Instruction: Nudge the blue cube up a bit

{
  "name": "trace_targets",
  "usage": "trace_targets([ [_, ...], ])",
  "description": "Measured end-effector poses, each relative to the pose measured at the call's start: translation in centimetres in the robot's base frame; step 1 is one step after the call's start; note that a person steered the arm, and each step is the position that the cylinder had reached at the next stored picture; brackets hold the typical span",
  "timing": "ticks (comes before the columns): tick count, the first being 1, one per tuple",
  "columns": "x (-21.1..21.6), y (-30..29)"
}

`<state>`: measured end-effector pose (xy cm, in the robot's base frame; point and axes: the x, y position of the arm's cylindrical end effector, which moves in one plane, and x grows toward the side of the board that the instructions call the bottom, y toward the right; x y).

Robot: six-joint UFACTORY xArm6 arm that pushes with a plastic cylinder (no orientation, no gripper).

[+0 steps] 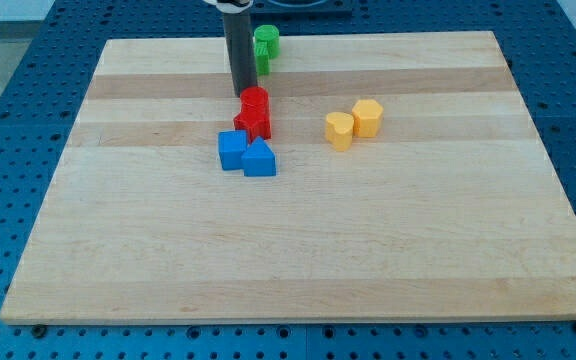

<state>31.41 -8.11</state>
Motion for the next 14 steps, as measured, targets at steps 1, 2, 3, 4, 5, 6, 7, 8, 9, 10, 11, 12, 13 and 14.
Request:
trace_targets([
  [1, 0.6, -1.1],
  [2, 0.7, -1.3],
  [3, 0.7, -1.3],
  [4, 0.7, -1.4],
  [5, 0.7, -1.4],
  [6, 0.7, -1.4],
  [7, -0.2, -1.4],
  [8, -1.1, -3.0],
  [9, -0.1, -6.8],
  [10, 3.4, -8.7],
  [11, 6.9, -9.3],
  [12, 9.7, -9.3],
  [13, 10.8, -8.9],
  [14, 10.8, -7.2],
])
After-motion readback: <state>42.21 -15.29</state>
